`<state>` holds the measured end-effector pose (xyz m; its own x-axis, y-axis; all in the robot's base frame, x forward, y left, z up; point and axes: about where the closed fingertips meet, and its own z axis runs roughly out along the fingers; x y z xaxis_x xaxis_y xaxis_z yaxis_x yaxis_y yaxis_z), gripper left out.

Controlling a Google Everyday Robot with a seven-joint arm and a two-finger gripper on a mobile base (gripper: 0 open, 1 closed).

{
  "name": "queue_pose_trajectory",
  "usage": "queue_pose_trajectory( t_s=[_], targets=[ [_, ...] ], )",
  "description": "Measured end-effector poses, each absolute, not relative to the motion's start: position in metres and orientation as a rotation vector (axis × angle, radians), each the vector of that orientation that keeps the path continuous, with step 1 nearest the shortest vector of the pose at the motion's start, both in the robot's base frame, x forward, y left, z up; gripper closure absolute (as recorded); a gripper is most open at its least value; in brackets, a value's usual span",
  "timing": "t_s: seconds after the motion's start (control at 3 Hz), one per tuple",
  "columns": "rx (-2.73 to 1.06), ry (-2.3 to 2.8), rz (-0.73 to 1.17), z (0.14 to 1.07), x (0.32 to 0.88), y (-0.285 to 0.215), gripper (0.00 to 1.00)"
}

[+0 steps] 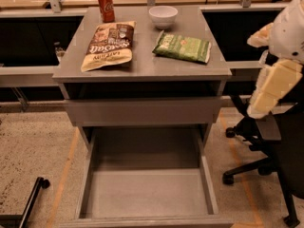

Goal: Place brown chip bag into middle drawer

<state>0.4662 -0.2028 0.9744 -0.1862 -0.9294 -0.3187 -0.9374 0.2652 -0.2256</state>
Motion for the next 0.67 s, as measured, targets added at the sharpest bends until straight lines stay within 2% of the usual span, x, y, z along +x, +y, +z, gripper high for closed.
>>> queue_pose_trajectory(
  t_s=[0.33, 0.67],
  targets=[
    [-1.652, 1.999, 0.229, 0.974, 0.52, -0.167, 0.0],
    [-1.624, 1.958, 0.303, 0.974, 0.536, -0.158, 0.0]
  ],
)
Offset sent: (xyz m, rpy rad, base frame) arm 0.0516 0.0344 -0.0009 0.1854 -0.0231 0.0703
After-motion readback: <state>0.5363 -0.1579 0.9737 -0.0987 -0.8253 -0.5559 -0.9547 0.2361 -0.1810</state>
